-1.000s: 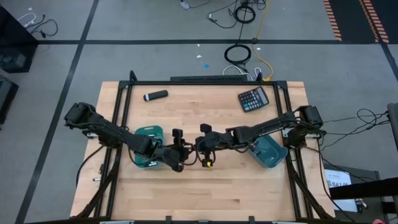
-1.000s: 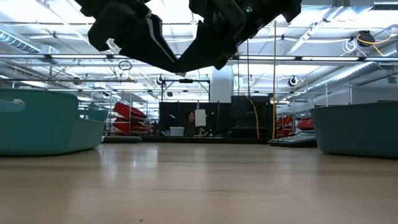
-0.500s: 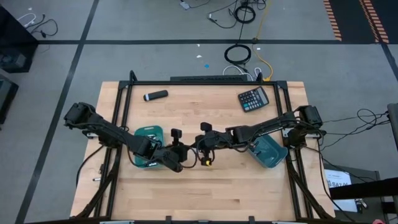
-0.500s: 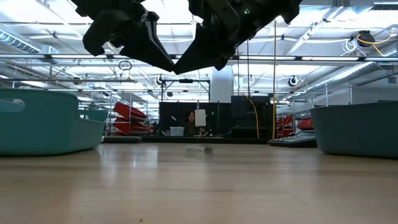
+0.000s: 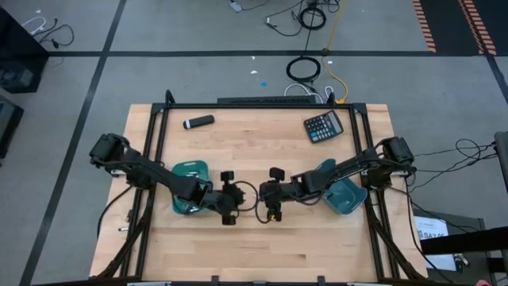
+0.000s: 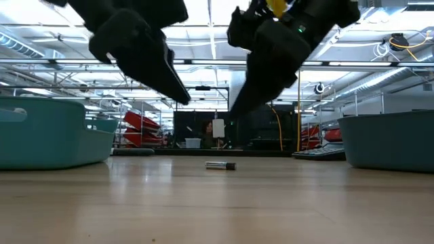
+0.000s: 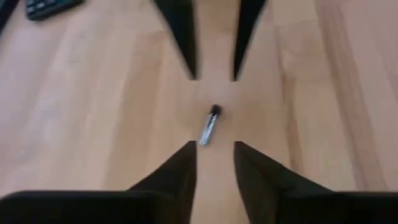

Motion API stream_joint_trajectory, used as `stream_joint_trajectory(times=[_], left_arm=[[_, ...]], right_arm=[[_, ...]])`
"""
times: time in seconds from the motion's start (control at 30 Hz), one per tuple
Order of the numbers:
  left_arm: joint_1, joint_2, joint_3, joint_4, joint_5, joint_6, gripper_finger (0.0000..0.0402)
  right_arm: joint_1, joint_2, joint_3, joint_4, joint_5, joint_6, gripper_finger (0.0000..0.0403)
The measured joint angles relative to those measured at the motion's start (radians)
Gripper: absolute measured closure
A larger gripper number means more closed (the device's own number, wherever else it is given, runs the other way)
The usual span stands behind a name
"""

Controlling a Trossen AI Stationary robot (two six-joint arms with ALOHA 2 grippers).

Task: Sort batteries
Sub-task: Put the silver battery into the light blue bin

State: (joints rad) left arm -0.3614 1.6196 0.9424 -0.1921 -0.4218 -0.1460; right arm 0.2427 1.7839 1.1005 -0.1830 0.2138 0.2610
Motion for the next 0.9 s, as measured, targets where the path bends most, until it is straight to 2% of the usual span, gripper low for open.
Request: stream_joint_trajectory(times=[0.13,0.27,0.4,0.53,0.73,0.8,0.9], left_arm=[[0.007,0.086,0.000,0.082,0.049,0.008,0.0245],[0.040,0.152,0.010,0.112,0.069,0.022,0.0234],[0.082,0.190,0.046,0.118,0.125,0.039,0.0234],[0.118,0.234,0.085,0.116,0.207,0.078,0.0233],[0.146,0.292,0.120,0.115,0.218,0.136,0.0235],[0.156,0.307,0.120,0.105,0.231,0.144,0.0244],[0.167,0.332,0.122,0.113,0.266,0.153,0.0280]], right_arm=[[0.052,0.000,-0.007,-0.031,0.123,0.038,0.0243],[0.097,0.000,-0.007,-0.023,0.136,0.051,0.0236],[0.121,0.000,-0.007,-0.029,0.145,0.075,0.0244],[0.152,0.000,-0.007,-0.040,0.202,0.096,0.0252],[0.202,0.000,-0.007,-0.138,0.303,0.169,0.0254],[0.219,0.000,-0.007,-0.172,0.335,0.202,0.0254],[0.239,0.000,-0.007,-0.185,0.364,0.229,0.0254]])
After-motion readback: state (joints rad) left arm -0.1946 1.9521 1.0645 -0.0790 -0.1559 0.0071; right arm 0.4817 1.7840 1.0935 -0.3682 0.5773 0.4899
